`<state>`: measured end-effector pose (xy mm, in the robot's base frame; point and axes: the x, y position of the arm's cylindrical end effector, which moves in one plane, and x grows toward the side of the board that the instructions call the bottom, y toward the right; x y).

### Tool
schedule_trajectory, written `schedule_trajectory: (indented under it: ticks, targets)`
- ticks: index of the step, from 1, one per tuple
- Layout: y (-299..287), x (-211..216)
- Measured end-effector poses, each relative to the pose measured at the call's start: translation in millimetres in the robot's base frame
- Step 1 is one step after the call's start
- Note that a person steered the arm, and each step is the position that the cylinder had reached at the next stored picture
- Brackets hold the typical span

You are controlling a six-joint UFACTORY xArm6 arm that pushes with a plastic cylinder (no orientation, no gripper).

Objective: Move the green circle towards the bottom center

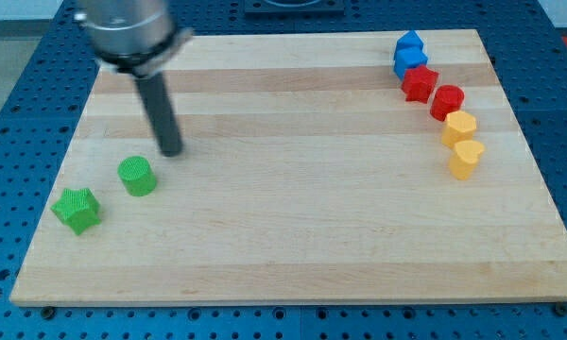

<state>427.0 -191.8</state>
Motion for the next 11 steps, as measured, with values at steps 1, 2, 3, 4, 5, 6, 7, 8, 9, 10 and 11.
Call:
schedule_trajectory:
  ticks: [1,2,3,4,5,6,7,8,9,10,11]
  targets:
    - [-63,11]
    - [-57,32]
    - [-24,40]
    - [15,40]
    - [37,40]
    - [28,42]
    - [-1,51]
    - [24,62]
    - [78,62]
    - [136,62]
    - [180,62]
